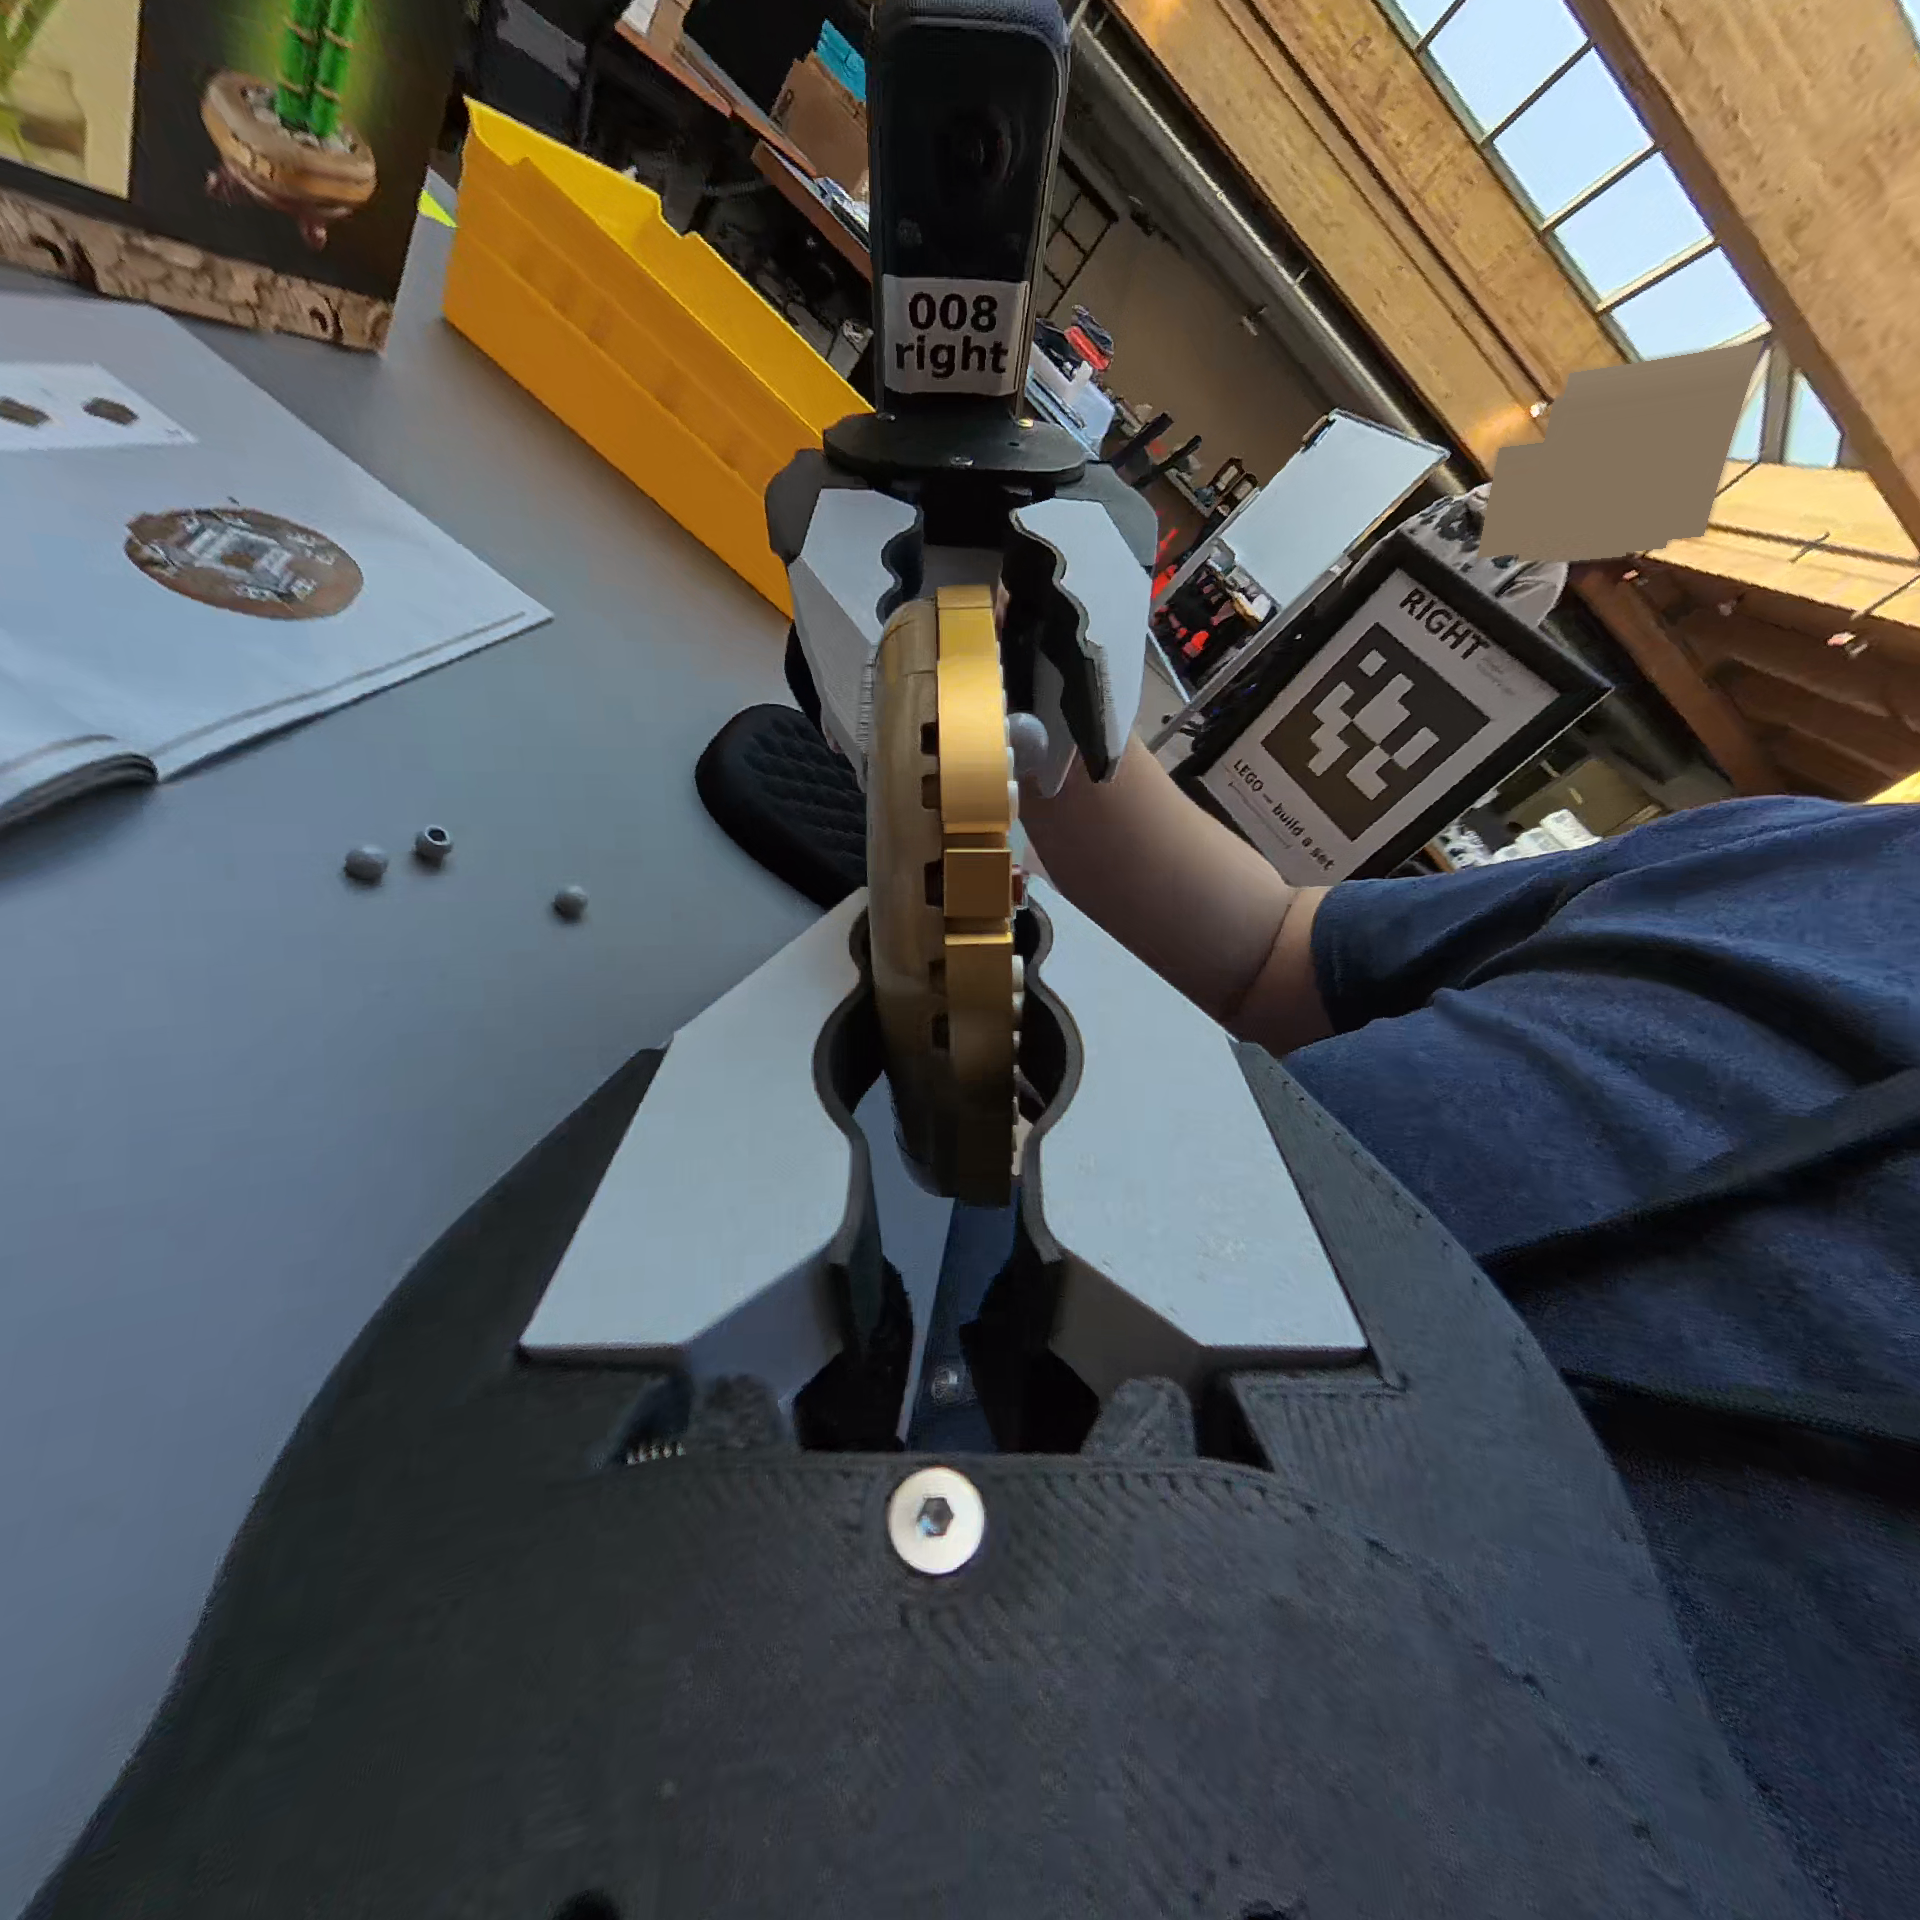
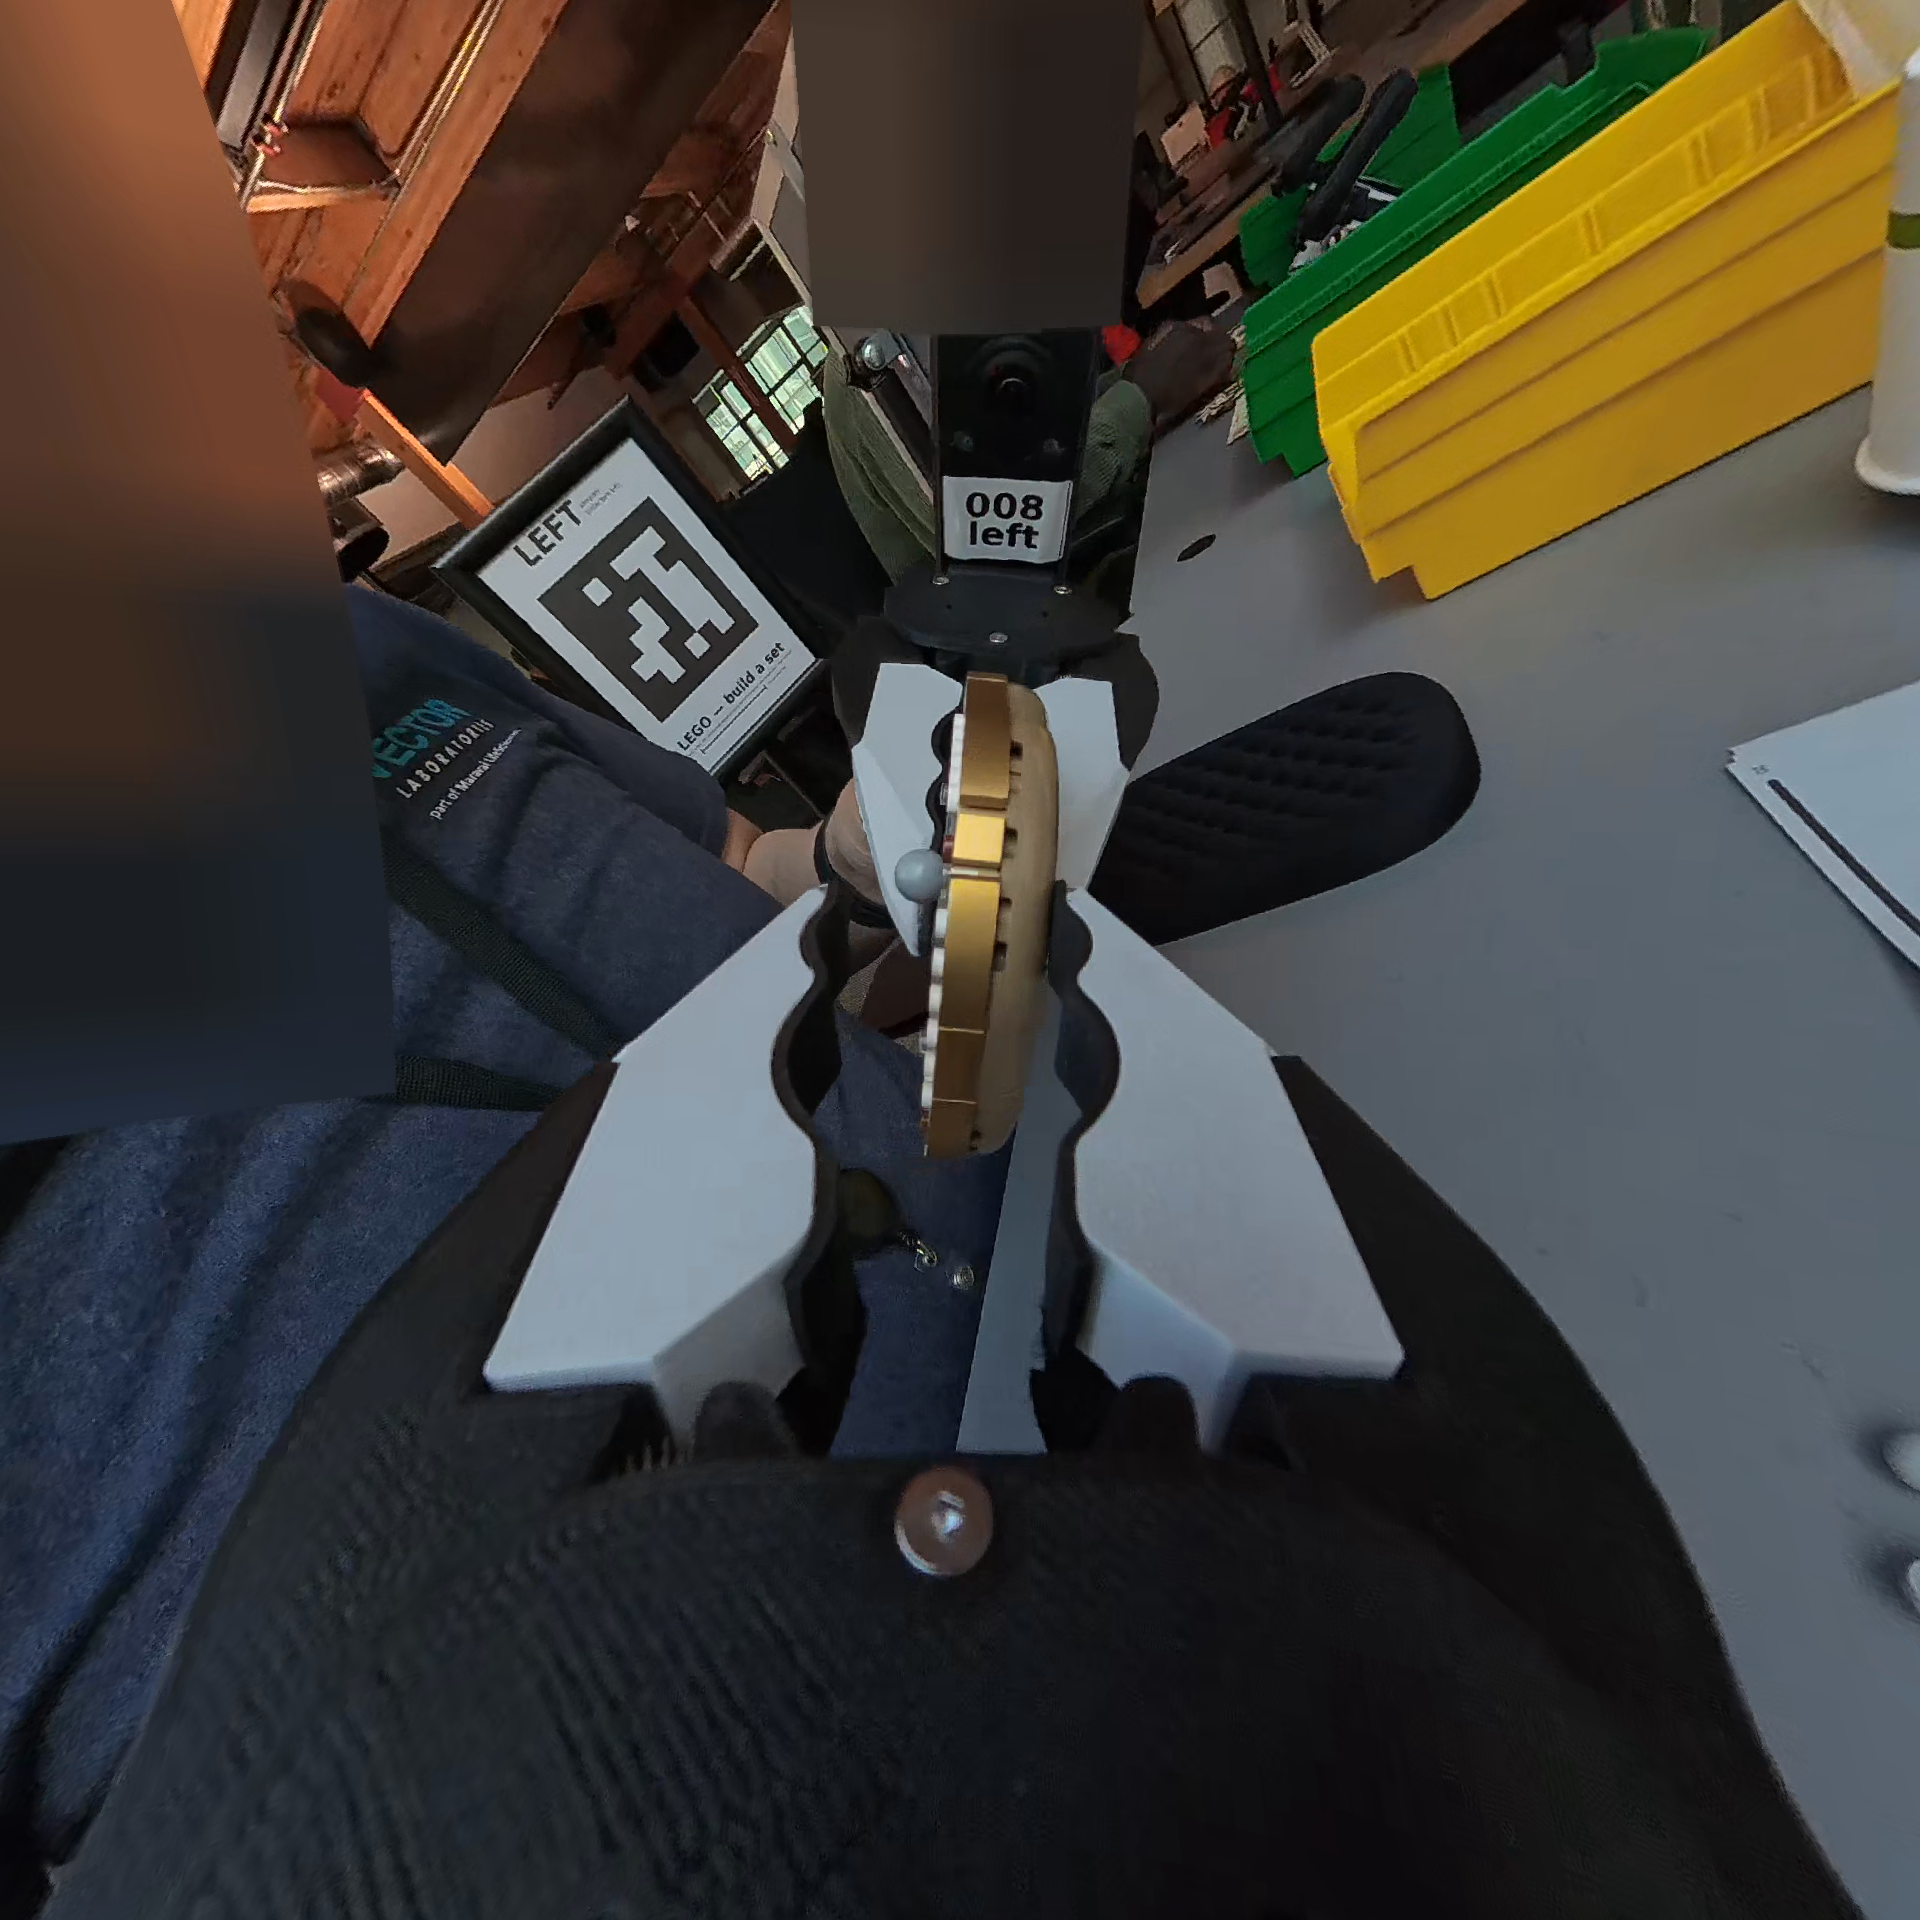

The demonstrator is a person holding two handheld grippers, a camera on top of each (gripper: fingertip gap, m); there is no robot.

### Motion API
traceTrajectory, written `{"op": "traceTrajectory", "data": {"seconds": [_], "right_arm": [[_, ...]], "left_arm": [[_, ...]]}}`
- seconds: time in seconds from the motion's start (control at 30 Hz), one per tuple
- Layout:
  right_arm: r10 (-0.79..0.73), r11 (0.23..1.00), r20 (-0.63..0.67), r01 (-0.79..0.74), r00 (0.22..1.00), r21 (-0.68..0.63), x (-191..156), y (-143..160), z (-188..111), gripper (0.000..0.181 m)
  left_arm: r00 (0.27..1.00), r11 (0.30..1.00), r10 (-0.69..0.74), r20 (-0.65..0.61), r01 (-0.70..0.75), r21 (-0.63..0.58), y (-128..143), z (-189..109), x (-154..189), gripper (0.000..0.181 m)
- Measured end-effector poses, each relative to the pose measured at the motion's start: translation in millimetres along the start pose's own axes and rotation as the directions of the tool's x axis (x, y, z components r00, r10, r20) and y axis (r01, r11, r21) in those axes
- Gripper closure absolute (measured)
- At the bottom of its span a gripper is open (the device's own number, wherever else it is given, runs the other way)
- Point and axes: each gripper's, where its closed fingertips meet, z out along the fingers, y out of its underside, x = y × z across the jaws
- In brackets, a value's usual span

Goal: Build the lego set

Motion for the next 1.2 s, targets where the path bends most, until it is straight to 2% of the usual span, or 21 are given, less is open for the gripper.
{"op": "traceTrajectory", "data": {"seconds": [0.13, 0.2, 0.43, 0.67, 0.9, 1.2], "right_arm": [[-0.037, 0.999, -0.027, 0.038, 0.999, 0.032, -8, -8, 2, 0.143], [-0.076, 0.996, -0.049, 0.078, 0.996, 0.046, -11, -11, 2, 0.153], [-0.194, 0.979, -0.089, 0.199, 0.977, 0.044, -22, -14, 3, 0.147], [-0.281, 0.955, -0.081, 0.287, 0.956, 0.074, -35, -17, 4, 0.149], [-0.295, 0.950, -0.077, 0.300, 0.952, 0.082, -37, -17, 3, 0.149], [-0.384, 0.920, -0.069, 0.388, 0.921, 0.055, -46, -16, 5, 0.153]], "left_arm": [[0.987, 0.988, 0.152, 0.048, -0.153, 0.019, -6, -4, 6, 0.162], [0.981, 0.981, 0.189, 0.036, -0.190, 0.037, -9, -4, 12, 0.162], [0.946, 0.947, 0.317, 0.074, -0.320, 0.033, -12, -5, 19, 0.162], [0.858, 0.866, 0.495, 0.135, -0.501, 0.007, -14, -6, 28, 0.162], [0.853, 0.859, 0.507, 0.126, -0.511, 0.002, -13, -5, 30, 0.162], [0.844, 0.847, 0.527, 0.096, -0.531, 0.016, -12, -6, 38, 0.162]]}}
